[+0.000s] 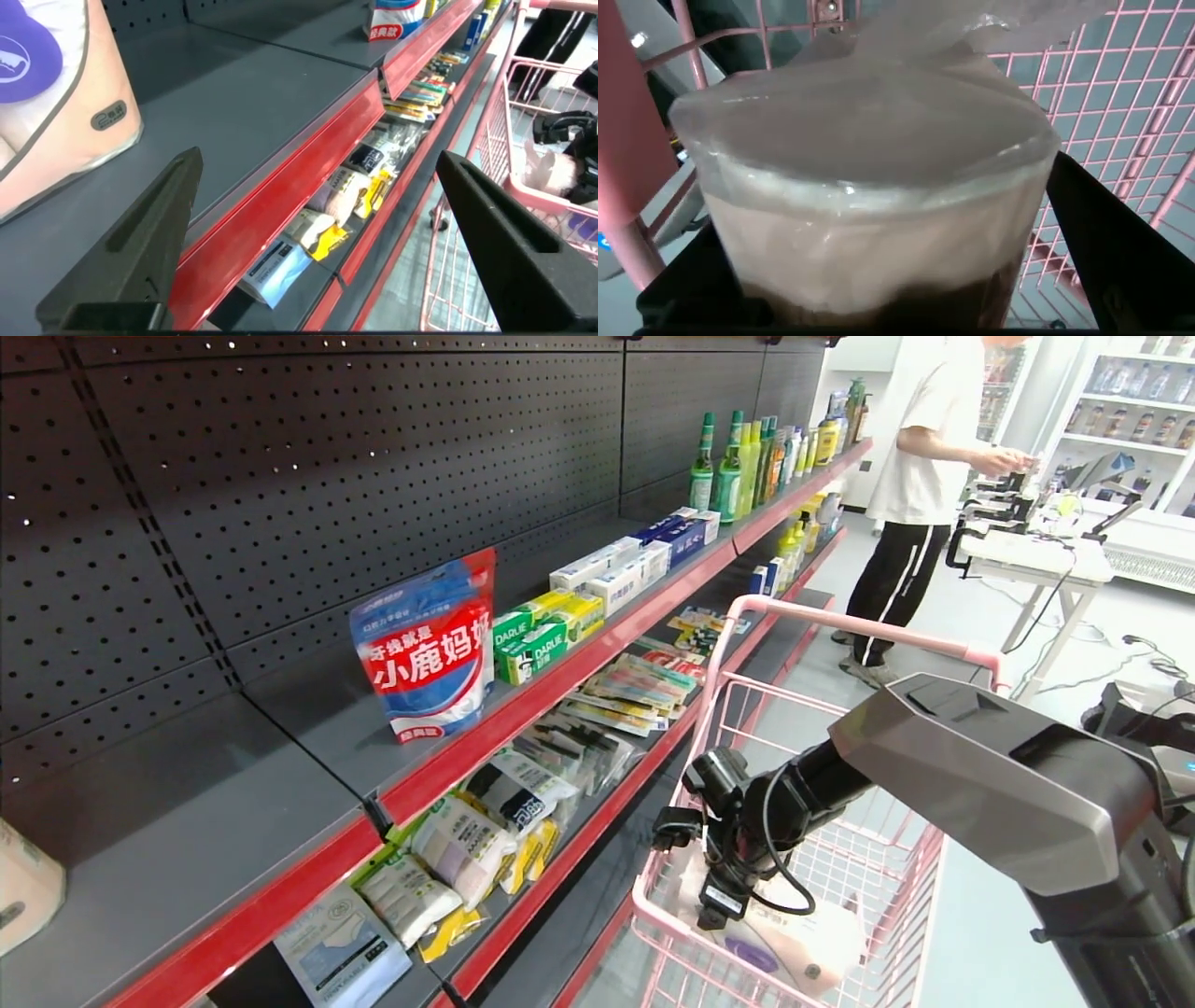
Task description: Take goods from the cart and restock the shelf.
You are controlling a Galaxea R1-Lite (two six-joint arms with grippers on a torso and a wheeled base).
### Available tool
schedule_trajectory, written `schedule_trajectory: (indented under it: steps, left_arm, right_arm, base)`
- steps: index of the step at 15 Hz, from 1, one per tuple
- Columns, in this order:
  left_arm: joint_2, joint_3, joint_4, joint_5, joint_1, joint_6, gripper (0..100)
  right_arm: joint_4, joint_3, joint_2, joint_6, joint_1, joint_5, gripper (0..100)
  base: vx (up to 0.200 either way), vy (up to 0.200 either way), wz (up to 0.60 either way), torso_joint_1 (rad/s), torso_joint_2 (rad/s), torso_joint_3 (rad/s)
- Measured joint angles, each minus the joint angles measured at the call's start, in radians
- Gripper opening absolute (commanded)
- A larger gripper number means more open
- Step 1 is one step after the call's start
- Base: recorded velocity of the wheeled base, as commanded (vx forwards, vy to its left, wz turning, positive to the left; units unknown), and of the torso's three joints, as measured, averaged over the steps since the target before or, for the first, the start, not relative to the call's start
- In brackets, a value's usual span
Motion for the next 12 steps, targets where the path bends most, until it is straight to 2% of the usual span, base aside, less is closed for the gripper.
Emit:
schedule_trajectory:
  steps: [2, 3, 9, 12]
  left_arm:
    - [0.0, 0.0, 0.0, 0.0, 0.0, 0.0, 100]
    - [0.0, 0.0, 0.0, 0.0, 0.0, 0.0, 100]
    - [0.0, 0.0, 0.0, 0.0, 0.0, 0.0, 100]
    - [0.0, 0.0, 0.0, -0.001, 0.0, 0.0, 100]
  right_arm:
    - [0.001, 0.001, 0.0, -0.002, -0.001, -0.007, 100]
    - [0.001, 0.0, 0.0, -0.001, -0.001, -0.006, 0]
    - [-0.001, 0.016, -0.013, 0.029, -0.005, -0.005, 0]
    - [0.003, 0.018, -0.061, 0.153, -0.001, -0.01, 0]
  base:
    - [0.0, 0.0, 0.0, 0.0, 0.0, 0.0]
    - [0.0, 0.0, 0.0, 0.0, 0.0, 0.0]
    - [0.0, 0.0, 0.0, 0.0, 0.0, 0.0]
    - [0.0, 0.0, 0.0, 0.0, 0.0, 0.0]
